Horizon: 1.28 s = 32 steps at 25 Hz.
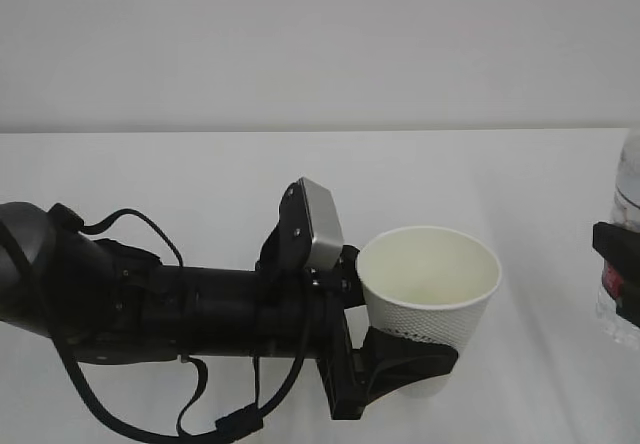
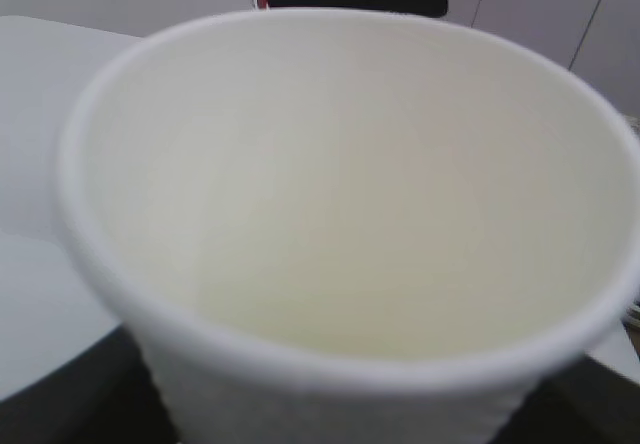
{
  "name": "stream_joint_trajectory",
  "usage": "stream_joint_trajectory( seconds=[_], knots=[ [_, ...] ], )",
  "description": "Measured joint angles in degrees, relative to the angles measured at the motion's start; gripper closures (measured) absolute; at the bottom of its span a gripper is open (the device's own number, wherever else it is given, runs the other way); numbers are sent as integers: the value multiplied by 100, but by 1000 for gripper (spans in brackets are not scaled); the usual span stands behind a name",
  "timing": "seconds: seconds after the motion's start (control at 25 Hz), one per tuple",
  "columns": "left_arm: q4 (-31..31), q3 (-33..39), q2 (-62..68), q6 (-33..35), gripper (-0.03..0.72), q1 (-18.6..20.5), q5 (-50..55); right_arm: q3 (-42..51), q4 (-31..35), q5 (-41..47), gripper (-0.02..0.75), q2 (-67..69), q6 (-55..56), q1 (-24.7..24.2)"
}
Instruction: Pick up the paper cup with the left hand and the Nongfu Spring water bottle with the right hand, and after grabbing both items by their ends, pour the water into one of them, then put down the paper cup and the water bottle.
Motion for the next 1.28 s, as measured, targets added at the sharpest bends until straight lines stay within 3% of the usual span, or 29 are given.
stream_joint_trajectory(
  seconds=[0.32,0.64,1.28],
  knots=[
    [37,0,0,0,114,-32,8,-2,-182,39,342,0,-319,0],
    [37,0,0,14,115,-344,185,-2,-193,-151,342,0,-724,0],
    [-26,0,-22,16,115,-342,187,-11,-205,-674,342,0,-1870,0]
  ],
)
